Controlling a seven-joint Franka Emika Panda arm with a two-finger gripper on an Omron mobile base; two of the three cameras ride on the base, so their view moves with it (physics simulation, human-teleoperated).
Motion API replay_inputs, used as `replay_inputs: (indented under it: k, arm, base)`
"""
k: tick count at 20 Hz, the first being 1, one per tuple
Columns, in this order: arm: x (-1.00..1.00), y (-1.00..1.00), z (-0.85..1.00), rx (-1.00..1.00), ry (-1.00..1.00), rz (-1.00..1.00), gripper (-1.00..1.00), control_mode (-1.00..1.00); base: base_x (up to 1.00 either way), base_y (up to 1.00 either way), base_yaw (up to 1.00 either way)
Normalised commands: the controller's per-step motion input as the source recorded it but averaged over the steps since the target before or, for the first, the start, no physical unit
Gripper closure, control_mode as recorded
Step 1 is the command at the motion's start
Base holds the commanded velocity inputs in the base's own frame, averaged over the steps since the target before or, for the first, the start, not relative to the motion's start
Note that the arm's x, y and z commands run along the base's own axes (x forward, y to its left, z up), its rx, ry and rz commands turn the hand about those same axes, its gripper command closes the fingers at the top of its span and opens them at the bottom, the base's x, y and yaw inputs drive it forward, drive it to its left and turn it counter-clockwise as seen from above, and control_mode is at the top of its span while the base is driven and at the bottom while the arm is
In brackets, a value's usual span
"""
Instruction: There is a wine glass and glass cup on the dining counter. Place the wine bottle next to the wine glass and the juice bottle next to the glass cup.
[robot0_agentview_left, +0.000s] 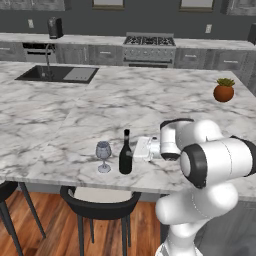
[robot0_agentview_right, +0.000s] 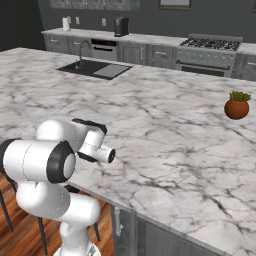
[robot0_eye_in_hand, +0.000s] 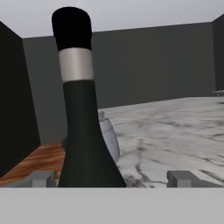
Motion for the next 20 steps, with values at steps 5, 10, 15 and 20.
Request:
replay_inputs:
  k: [5,10,15,20]
  arm:
    - [-0.08,-0.01,0.0,0.0,0.0,0.0,-1.0,-1.0]
    - [-0.18,-0.11,0.08,0.0,0.02,0.0,-1.0,-1.0]
    - [-0.11,-0.09,0.2,-0.05,0.11,-0.02,-1.0,-1.0]
    - [-0.12,-0.12,0.26,-0.08,0.12,-0.03,-1.0,-1.0]
  base:
    - [0.0,0.0,0.0]
    - [0.0,0.0,0.0]
    - [0.0,0.0,0.0]
    - [0.0,0.0,0.0]
